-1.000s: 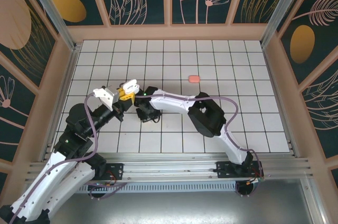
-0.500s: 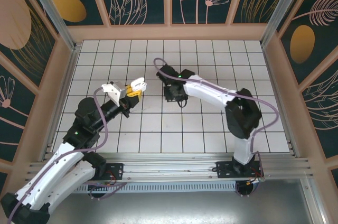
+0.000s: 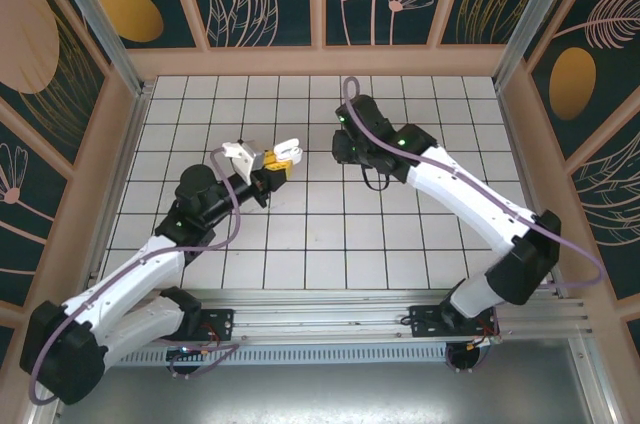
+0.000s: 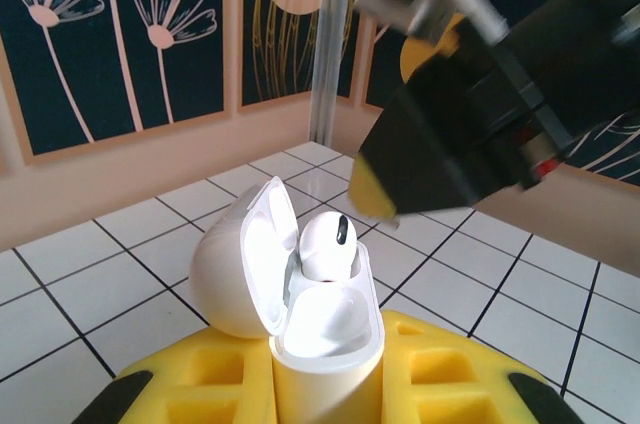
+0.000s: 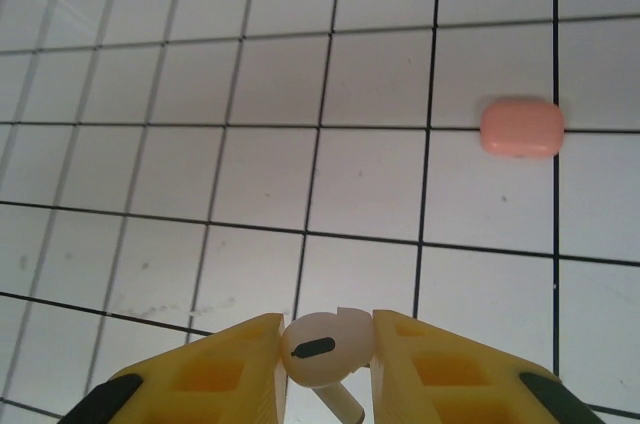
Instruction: Insert the wireless bluetooth earbuds into the charging case
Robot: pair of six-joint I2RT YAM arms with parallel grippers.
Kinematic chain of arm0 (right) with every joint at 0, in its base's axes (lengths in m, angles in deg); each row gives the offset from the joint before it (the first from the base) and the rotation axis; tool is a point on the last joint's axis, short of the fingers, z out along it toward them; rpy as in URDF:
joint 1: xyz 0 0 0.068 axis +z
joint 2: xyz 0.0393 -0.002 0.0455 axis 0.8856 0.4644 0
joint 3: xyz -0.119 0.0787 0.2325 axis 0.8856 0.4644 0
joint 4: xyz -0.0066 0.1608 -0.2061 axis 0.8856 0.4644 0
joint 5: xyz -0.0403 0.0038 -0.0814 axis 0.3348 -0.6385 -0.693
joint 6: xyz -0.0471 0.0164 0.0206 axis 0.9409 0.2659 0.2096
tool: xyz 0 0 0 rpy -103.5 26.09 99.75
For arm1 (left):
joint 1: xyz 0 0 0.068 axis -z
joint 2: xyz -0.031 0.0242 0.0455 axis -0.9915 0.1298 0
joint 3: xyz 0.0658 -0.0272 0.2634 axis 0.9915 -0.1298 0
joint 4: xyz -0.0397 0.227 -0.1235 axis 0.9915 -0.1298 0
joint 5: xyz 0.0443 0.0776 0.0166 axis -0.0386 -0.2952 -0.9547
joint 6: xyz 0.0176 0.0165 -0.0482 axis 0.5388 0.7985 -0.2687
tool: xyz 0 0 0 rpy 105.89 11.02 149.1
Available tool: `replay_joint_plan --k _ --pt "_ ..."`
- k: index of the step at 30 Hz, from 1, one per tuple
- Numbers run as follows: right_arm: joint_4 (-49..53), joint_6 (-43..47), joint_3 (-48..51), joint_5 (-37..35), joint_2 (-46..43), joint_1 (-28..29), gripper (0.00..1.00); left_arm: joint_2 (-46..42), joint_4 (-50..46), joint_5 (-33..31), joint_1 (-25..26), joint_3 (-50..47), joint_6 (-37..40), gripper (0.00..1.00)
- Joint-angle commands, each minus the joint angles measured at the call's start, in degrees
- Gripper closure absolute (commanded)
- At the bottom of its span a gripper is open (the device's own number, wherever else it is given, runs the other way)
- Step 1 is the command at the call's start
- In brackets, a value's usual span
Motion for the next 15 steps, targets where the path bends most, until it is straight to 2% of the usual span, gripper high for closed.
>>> replay_joint_plan --k 1,7,15 --pt "-3.28 1.54 -0.29 1.10 -3.82 -0.27 0.74 3.50 9.74 1.13 0.42 2.16 -2.10 0.99" --pt "-8.98 1.95 0.65 2.77 -8.00 -0.26 0.73 9.68 14.93 -0.96 1.10 4.93 -2.55 0.99" --pt "-22.89 2.08 5.86 9.68 -11.96 -0.26 0.74 13.86 21.46 -4.03 2.20 6.19 -2.46 1.00"
